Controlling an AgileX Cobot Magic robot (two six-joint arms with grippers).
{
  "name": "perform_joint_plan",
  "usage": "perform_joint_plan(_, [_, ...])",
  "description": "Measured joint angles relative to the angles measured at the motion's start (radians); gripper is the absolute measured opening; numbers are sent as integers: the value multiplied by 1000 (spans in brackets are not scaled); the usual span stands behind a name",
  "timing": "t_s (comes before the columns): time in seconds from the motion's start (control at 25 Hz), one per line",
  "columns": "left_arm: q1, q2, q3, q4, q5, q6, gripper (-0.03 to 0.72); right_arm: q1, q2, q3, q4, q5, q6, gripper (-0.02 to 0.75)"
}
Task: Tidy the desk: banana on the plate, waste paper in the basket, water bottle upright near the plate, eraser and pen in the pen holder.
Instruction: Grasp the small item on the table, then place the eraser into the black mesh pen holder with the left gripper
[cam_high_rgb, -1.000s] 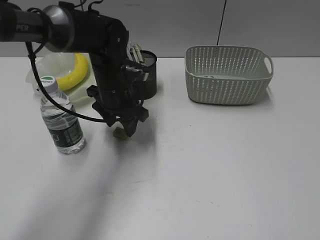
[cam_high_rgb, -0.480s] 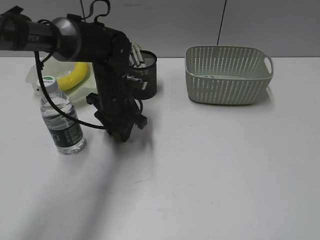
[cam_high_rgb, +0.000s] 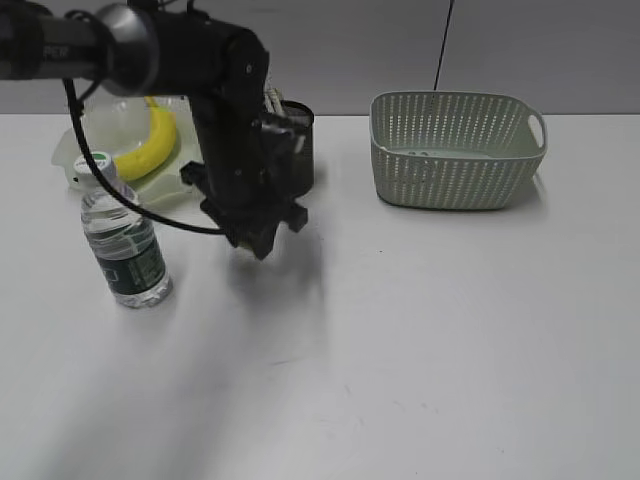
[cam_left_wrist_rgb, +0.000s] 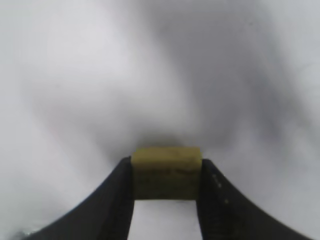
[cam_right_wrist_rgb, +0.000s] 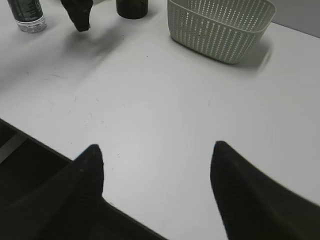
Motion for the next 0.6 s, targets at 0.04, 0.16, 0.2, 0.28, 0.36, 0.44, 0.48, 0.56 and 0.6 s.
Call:
perform_joint_plan(0.04, [-4,-17,-24,0,2,0,283,0,0,0,0,0,0,530])
perform_joint_plan(0.16, [-13,-66,-102,-3,-9,0,283,0,0,0,0,0,0,530])
perform_joint_plan(0.2, [-14,-79,-135,-2,-18,0,283,0,0,0,0,0,0,530])
perform_joint_plan(0.28, [-14,-91,-193,4,-56,0,283,0,0,0,0,0,0,530])
perform_joint_plan(0.36, [-9,-93,-232,9,-119,0,283,0,0,0,0,0,0,530])
perform_joint_plan(0.44, [3,-92,-237,9,-206,0,283,0,0,0,0,0,0,531])
perform_joint_plan(0.48, [8,-90,-237,9,-239,0,283,0,0,0,-1,0,0,531])
perform_joint_plan(0.56, [22,-81,-237,8,-310,0,283,0,0,0,-1,0,0,531])
perform_joint_plan(0.6, [30,-74,-237,8,-338,-1,283,0,0,0,-1,0,0,531])
